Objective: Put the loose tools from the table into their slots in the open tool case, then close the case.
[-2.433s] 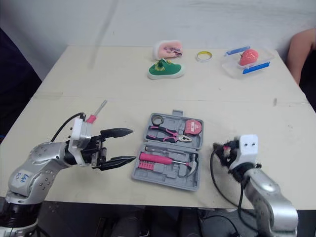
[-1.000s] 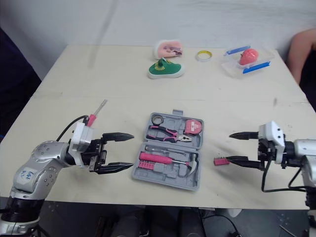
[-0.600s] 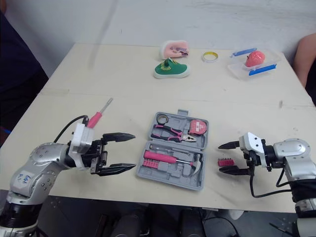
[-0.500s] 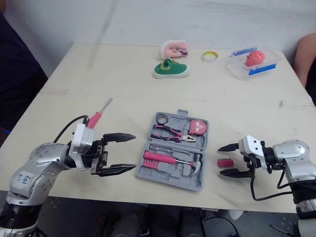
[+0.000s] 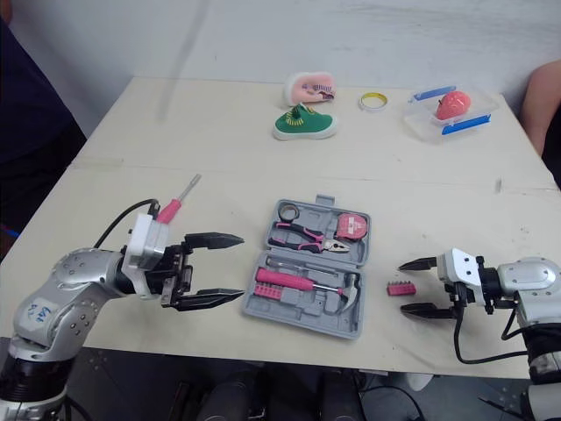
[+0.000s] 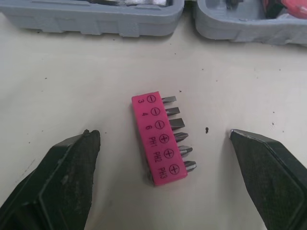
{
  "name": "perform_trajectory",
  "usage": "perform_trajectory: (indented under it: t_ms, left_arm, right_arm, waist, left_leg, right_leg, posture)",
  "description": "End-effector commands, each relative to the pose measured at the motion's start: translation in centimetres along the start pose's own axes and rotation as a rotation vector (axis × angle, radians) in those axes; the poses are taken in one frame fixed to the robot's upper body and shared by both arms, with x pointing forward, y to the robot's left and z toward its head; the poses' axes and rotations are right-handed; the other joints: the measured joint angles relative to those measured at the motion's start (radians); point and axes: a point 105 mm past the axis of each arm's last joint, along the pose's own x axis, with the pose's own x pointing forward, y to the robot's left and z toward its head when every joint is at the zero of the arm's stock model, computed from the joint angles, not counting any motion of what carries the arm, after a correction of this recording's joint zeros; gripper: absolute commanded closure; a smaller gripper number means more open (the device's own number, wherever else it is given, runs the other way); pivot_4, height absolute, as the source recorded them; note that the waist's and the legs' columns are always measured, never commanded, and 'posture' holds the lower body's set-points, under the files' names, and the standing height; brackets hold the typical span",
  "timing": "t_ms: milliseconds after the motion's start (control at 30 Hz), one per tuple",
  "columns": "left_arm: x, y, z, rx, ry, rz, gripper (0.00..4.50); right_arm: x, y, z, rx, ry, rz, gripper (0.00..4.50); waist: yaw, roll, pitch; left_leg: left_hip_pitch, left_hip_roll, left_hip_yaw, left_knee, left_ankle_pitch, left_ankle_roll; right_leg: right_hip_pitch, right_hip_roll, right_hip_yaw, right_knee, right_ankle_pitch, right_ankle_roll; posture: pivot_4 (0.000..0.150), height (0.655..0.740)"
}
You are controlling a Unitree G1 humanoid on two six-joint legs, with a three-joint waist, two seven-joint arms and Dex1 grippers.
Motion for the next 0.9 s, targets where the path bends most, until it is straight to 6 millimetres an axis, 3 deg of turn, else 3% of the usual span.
perform_trajectory:
  t_ms: [33,133,200,267,433,467,633,900]
  left_arm:
    - [0.0,-0.3,0.8,0.024,-0.011,-0.023,0.00]
    - [0.0,-0.4,0.7,0.026,-0.005,-0.026,0.00]
    - [0.1,-0.4,0.7,0.027,-0.006,-0.026,0.00]
    - [0.1,-0.6,0.7,0.024,-0.005,-0.029,0.00]
    - [0.1,-0.6,0.7,0.016,-0.004,-0.037,0.00]
    - [0.1,-0.7,0.7,0.013,-0.006,-0.041,0.00]
    - [0.2,-0.8,0.8,0.003,-0.008,-0.052,0.00]
    - [0.2,-0.3,0.7,0.025,-0.014,-0.052,0.00]
  right_arm:
    - [-0.2,1.2,-0.9,0.018,0.036,0.069,0.02]
    - [-0.1,1.2,-1.0,0.022,0.034,0.066,0.02]
    - [0.0,1.3,-1.4,0.039,0.031,0.061,0.53]
    - [-0.1,1.6,-1.8,0.064,0.028,0.051,1.26]
    - [0.1,1.5,-1.9,0.100,-0.013,0.019,3.54]
    - [0.1,1.5,-1.8,0.109,-0.031,0.008,3.76]
    - [-0.3,1.6,-1.3,0.129,-0.080,-0.021,3.76]
    - [-1.1,0.2,2.8,0.064,-0.153,-0.171,3.76]
  waist:
    - [-0.001,0.000,0.000]
    - [-0.001,0.000,0.000]
    - [-0.001,-0.001,0.000]
    - [-0.002,-0.004,-0.001]
    - [-0.002,-0.006,-0.001]
    - [-0.003,-0.006,-0.001]
    - [-0.003,-0.006,-0.001]
    - [0.002,0.004,0.005]
  left_leg:
    - [0.000,0.000,0.000,0.000,0.000,0.000]
    - [0.000,0.000,0.000,0.000,0.000,0.000]
    - [0.000,0.000,0.000,0.000,0.000,0.000]
    - [0.002,0.000,0.000,0.000,0.000,0.000]
    - [0.011,0.001,-0.002,0.000,-0.005,-0.002]
    - [0.013,0.001,-0.002,-0.001,-0.006,-0.003]
    - [0.013,0.001,-0.001,-0.001,-0.008,-0.006]
    - [0.011,0.001,-0.001,-0.002,-0.006,-0.001]
  right_leg:
    - [0.000,0.000,0.000,0.000,0.000,0.000]
    - [0.000,0.000,0.000,0.000,0.000,0.000]
    - [0.001,0.000,0.000,0.000,0.000,0.000]
    - [0.002,0.000,0.000,0.000,0.000,0.000]
    - [0.013,0.000,0.000,-0.004,0.000,0.000]
    - [0.015,0.000,0.000,-0.005,0.000,0.000]
    - [0.014,0.000,0.000,-0.005,0.000,0.000]
    - [0.012,0.000,0.000,-0.005,0.000,0.000]
  posture:
    - [0.150,0.7400]
    - [0.150,0.7400]
    - [0.150,0.7400]
    - [0.150,0.7400]
    - [0.150,0.7400]
    - [0.150,0.7400]
    - [0.150,0.7400]
    - [0.150,0.7400]
